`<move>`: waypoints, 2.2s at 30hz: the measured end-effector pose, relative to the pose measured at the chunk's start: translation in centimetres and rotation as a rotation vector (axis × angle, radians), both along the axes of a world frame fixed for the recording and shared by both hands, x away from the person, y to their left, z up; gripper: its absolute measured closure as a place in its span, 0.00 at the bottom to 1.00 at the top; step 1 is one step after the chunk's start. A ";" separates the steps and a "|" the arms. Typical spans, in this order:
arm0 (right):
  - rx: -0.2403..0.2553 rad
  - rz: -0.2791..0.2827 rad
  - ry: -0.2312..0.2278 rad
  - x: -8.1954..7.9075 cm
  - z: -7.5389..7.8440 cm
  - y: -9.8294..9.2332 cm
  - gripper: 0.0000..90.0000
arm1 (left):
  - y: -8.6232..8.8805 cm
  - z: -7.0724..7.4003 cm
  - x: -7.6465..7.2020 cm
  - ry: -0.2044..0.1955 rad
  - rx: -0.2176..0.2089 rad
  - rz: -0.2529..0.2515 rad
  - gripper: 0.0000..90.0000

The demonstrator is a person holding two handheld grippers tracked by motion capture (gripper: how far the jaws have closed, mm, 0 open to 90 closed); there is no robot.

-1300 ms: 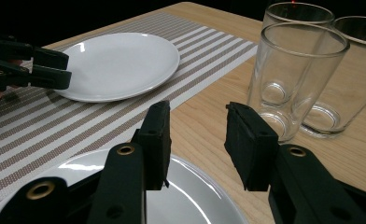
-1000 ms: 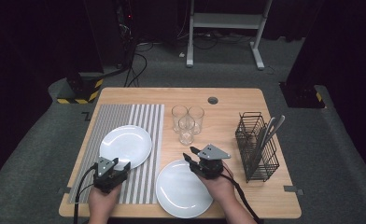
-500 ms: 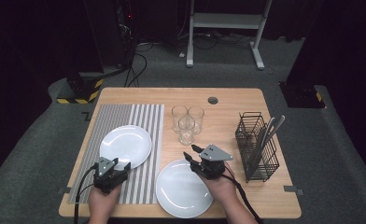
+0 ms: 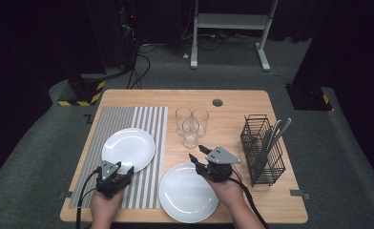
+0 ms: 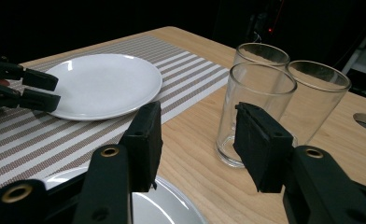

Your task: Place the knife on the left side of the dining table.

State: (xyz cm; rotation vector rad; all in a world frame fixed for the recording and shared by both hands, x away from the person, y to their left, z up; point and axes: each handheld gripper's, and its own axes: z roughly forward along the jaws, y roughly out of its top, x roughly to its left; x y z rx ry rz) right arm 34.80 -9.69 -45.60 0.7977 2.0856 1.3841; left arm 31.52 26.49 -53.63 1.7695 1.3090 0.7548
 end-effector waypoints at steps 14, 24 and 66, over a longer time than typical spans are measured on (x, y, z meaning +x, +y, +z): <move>0.032 -0.010 -0.029 -0.4 1.2 -0.8 0.52 | -0.1 0.0 -0.1 -0.005 0.007 0.004 0.49; 0.060 -0.021 -0.063 -0.8 2.3 -1.5 0.51 | 0.0 0.0 -0.2 -0.013 -0.003 0.012 0.49; 0.095 -0.155 -0.183 -1.0 5.8 -5.6 0.53 | 0.0 0.0 -0.1 0.002 -0.004 -0.010 0.42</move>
